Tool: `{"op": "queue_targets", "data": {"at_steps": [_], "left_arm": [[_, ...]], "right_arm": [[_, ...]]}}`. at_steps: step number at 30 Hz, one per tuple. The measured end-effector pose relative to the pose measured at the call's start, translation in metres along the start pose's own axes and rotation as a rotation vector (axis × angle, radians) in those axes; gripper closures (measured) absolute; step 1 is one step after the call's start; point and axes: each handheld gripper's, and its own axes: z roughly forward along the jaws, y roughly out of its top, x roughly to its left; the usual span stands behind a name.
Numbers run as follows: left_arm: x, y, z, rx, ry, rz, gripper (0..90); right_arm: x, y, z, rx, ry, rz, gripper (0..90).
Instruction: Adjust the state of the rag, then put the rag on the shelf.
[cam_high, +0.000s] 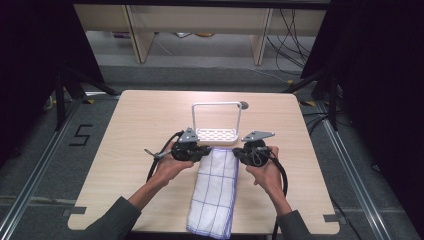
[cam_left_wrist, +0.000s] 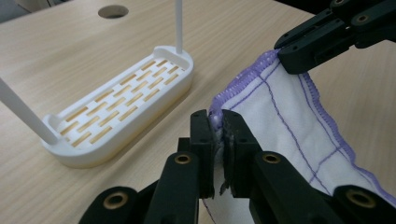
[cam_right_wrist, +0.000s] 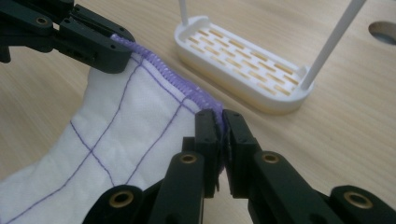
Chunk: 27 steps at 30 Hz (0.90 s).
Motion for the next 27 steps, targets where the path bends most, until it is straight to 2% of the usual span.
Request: {"op": "queue_targets", "data": {"at_steps": [1, 5, 6, 8, 9, 10, 11, 13, 14, 15, 16, 20, 24, 27], "left_arm": [[0.000, 0.000, -0.003, -0.005, -0.002, 0.005, 83.2], [-0.002, 0.001, -0.014, -0.018, -0.002, 0.011, 83.2], [-0.002, 0.001, -0.017, -0.020, -0.007, 0.013, 83.1], [-0.004, 0.002, -0.021, -0.026, -0.002, 0.017, 83.2], [-0.004, 0.002, -0.023, -0.031, -0.001, 0.014, 83.1], [-0.004, 0.003, -0.024, -0.034, -0.002, 0.017, 83.2], [-0.004, 0.004, -0.026, -0.036, -0.004, 0.011, 83.1], [-0.004, 0.005, -0.028, -0.038, -0.004, 0.009, 83.2], [-0.005, 0.006, -0.030, -0.043, -0.008, 0.005, 83.2], [-0.004, 0.007, -0.031, -0.048, -0.016, 0.007, 83.2], [-0.005, 0.008, -0.033, -0.064, -0.017, -0.002, 83.2], [-0.010, 0.018, -0.046, -0.088, -0.025, 0.016, 83.3], [-0.018, 0.029, -0.064, -0.131, -0.048, 0.031, 83.3], [-0.023, 0.041, -0.076, -0.140, -0.051, 0.055, 83.4]], "right_arm": [[0.002, 0.002, -0.003, -0.019, 0.000, -0.015, 86.0], [0.007, 0.008, -0.010, -0.037, 0.010, -0.044, 86.0], [0.010, 0.009, -0.011, -0.047, 0.014, -0.027, 86.0], [0.013, 0.010, -0.013, -0.049, 0.012, -0.034, 86.0], [0.014, 0.011, -0.014, -0.054, 0.012, -0.053, 86.0], [0.015, 0.012, -0.015, -0.057, 0.018, -0.049, 86.1], [0.018, 0.012, -0.016, -0.059, 0.012, -0.015, 86.1], [0.015, 0.014, -0.018, -0.076, 0.017, -0.078, 86.1], [0.016, 0.015, -0.020, -0.072, 0.017, -0.061, 86.1], [0.016, 0.016, -0.021, -0.086, 0.012, -0.075, 86.1], [0.017, 0.017, -0.023, -0.081, 0.016, -0.061, 86.1], [0.021, 0.022, -0.035, -0.113, 0.022, -0.053, 86.1], [0.026, 0.029, -0.052, -0.155, 0.024, -0.067, 86.2], [0.032, 0.036, -0.067, -0.183, 0.031, -0.083, 86.2]]}}
